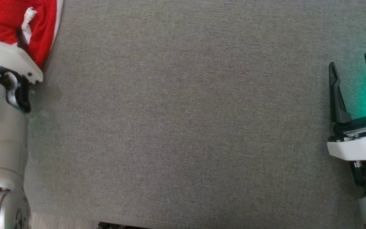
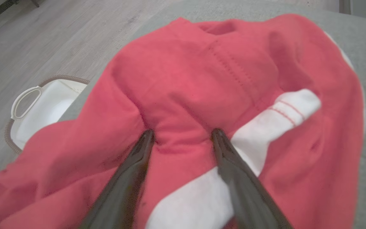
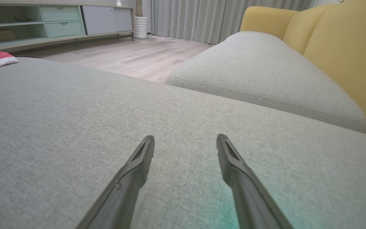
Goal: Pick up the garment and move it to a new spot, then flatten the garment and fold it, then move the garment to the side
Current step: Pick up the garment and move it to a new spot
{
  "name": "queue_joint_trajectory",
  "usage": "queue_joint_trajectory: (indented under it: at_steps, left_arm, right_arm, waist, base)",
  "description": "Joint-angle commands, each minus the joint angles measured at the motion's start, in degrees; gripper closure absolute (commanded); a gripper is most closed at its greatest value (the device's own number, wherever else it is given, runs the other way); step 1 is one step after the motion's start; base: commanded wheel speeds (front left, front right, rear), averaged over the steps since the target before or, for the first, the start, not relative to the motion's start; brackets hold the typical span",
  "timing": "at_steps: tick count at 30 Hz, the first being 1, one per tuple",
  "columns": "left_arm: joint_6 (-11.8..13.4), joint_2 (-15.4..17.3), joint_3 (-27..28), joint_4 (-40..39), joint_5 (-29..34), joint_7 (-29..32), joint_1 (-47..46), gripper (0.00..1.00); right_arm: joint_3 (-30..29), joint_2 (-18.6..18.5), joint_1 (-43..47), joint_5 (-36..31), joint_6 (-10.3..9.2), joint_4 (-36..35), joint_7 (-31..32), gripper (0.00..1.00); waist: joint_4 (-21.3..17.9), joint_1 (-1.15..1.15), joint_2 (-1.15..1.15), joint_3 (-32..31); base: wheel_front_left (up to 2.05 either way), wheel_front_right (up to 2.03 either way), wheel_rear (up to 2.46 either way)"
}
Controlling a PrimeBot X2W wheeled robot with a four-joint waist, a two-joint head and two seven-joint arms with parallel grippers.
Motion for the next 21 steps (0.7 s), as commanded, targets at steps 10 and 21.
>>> queue_joint_trajectory:
  at_steps: [10,21]
  left_arm:
    - [-4.5,4.0,-1.7,1.6,-0.3,-2.2,-4.6,1.0]
    - [-5.4,1.0,-13.6,-20.9,-13.6,1.2,-1.4,1.0]
  right_arm:
    - [1.2,2.2,2.4,0.9,0.4,1.9,-0.8,0.0]
    - [3.1,7.8,4.2,2.4,0.4,9.2,-2.7,0.0]
  waist:
    - [-1.3,0.0,0.0,-4.3]
    - [-5.0,0.0,0.0,-16.8]
  base:
    - [0.0,0.0,0.0]
    - [0.0,0.0,0.0]
